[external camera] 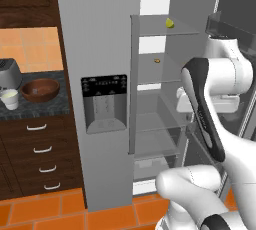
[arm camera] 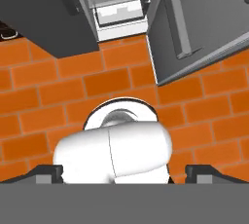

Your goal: Grab a lemon wedge from the fridge and one ice cube from the ice bowl, and put them in the glass of lemonade.

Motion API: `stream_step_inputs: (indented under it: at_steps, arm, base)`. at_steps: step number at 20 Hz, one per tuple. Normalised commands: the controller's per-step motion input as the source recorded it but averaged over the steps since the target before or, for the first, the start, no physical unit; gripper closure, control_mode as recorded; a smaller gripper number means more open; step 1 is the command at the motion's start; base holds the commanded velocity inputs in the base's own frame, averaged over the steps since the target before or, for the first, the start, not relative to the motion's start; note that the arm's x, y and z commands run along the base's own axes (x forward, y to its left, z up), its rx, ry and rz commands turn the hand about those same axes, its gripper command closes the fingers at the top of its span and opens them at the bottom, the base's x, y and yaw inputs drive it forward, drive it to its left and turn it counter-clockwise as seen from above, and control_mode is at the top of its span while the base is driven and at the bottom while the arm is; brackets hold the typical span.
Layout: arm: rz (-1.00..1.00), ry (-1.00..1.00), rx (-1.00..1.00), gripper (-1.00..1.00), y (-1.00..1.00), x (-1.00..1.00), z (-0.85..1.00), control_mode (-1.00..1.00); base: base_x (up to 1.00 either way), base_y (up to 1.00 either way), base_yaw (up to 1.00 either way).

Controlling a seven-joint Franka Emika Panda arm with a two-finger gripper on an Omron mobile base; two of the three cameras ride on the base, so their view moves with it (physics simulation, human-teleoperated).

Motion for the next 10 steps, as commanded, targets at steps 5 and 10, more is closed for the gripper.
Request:
stream_step_inputs:
  at_steps: [5, 10]
  arm:
    - [-0.07, 0.01, 0.01, -1.00, -0.12, -0.16, 0.09, -1.00]
    - [-0.24, -0.03, 0.15, -1.00, -0.25, 0.11, 0.00, -1.00]
  base:
    - [0.00, 0.00, 0.00]
    - [0.00, 0.00, 0.00]
